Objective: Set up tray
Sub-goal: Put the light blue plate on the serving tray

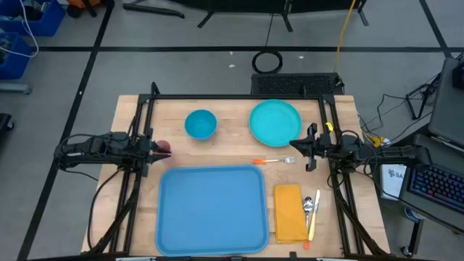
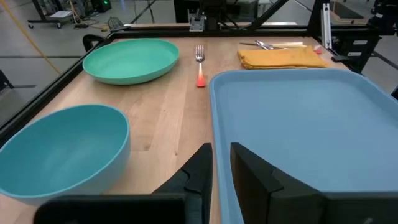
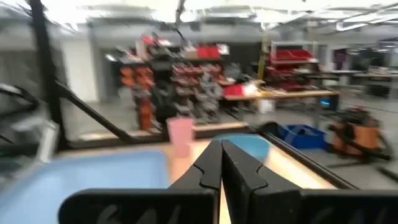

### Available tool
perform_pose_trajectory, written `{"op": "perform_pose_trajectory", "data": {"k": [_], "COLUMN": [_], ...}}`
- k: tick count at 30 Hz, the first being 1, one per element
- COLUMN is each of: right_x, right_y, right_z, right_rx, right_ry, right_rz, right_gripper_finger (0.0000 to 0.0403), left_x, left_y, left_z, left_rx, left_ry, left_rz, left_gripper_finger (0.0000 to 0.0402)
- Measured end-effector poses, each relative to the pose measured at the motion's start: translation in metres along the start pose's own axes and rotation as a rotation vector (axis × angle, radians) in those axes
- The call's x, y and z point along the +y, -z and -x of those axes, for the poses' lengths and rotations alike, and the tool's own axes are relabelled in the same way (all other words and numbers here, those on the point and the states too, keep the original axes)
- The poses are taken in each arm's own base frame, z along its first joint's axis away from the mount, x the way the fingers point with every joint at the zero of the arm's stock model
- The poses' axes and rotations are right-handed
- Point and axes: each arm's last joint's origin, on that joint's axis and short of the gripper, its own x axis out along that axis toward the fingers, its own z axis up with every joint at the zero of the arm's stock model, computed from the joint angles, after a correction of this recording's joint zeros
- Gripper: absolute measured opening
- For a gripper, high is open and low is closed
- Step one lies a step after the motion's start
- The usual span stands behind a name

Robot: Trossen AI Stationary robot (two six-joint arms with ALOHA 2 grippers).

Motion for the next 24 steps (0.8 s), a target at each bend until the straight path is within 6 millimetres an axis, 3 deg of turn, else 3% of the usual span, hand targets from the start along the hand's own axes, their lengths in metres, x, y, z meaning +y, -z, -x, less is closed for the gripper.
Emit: {"op": "perform_pose_trajectory", "data": {"k": [10, 24], "right_x": [-0.002, 0.008], "right_y": [-0.003, 0.008], "right_z": [-0.02, -0.049], "right_rx": [0.142, 0.208], "right_ry": [0.162, 0.129], "right_rz": [0.034, -0.025], "right_gripper_finger": [0.0011, 0.0101], "left_x": [0.0, 0.0], "left_y": [0.0, 0.0], "left_z": [0.0, 0.0], "left_rx": [0.0, 0.0], "left_ry": [0.0, 0.0], "left_rz": [0.0, 0.026], "left_gripper_finger": [0.0061, 0.0061]}}
